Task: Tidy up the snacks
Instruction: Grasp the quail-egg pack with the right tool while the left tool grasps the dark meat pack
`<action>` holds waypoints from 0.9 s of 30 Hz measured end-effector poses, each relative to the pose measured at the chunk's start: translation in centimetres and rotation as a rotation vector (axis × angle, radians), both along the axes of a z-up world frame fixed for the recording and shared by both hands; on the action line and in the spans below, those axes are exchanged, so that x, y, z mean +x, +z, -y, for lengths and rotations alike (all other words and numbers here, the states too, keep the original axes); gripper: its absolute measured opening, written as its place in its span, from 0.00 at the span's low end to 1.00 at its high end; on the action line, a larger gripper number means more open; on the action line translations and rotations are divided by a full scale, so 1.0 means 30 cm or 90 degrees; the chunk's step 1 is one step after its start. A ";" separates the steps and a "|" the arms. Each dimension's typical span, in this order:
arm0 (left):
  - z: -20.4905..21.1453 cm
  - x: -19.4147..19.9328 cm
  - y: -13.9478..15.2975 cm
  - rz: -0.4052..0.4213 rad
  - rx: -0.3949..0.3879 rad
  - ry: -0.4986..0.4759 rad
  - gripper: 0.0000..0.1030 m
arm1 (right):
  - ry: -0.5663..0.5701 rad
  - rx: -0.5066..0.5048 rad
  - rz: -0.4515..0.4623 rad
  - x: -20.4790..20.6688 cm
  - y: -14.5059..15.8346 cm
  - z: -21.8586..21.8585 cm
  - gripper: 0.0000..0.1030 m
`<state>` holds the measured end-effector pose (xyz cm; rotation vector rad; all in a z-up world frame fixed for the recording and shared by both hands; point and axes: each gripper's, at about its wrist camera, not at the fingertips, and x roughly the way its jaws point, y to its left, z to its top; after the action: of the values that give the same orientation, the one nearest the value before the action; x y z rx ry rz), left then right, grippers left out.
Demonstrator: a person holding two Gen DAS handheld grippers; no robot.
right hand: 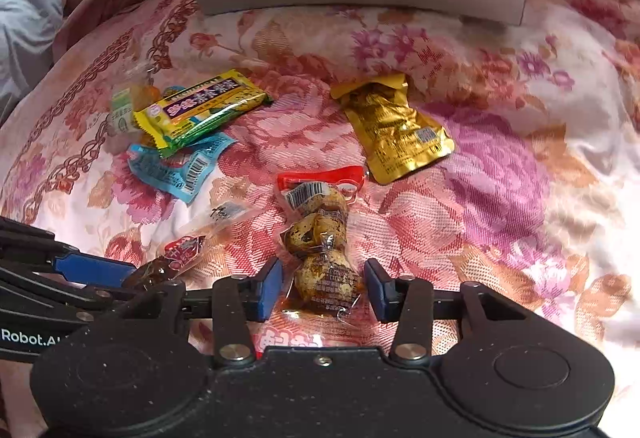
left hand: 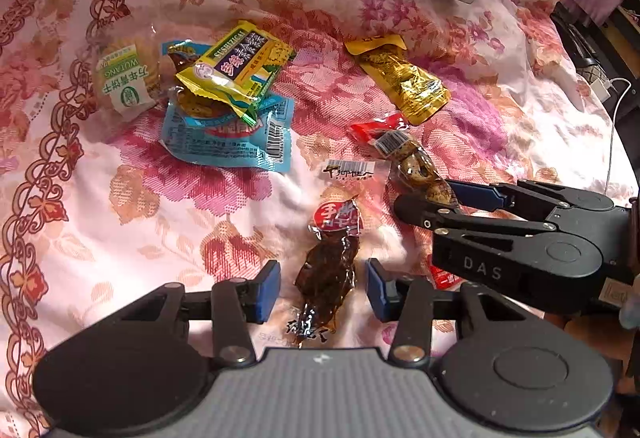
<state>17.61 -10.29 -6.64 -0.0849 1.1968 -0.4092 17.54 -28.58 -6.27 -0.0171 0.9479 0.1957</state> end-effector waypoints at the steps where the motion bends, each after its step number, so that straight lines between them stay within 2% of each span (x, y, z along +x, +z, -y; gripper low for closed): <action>1: -0.001 -0.005 0.005 0.004 0.001 0.000 0.47 | 0.003 -0.005 0.005 -0.003 0.003 -0.005 0.44; 6: 0.010 -0.026 0.031 0.031 0.013 -0.008 0.47 | 0.000 -0.010 0.039 -0.021 0.026 -0.006 0.44; 10: 0.022 -0.043 0.068 0.084 0.035 -0.019 0.47 | -0.015 0.005 0.073 -0.033 0.054 0.011 0.44; 15: 0.031 -0.042 0.110 0.136 0.037 -0.014 0.47 | -0.038 0.032 0.120 -0.044 0.092 0.042 0.44; 27: 0.088 0.063 0.241 0.291 0.031 0.037 0.47 | -0.087 0.034 0.295 -0.026 0.195 0.095 0.44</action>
<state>19.52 -12.93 0.59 0.0162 0.7515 -0.3265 16.76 -31.42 -0.41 0.0497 0.4797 0.0834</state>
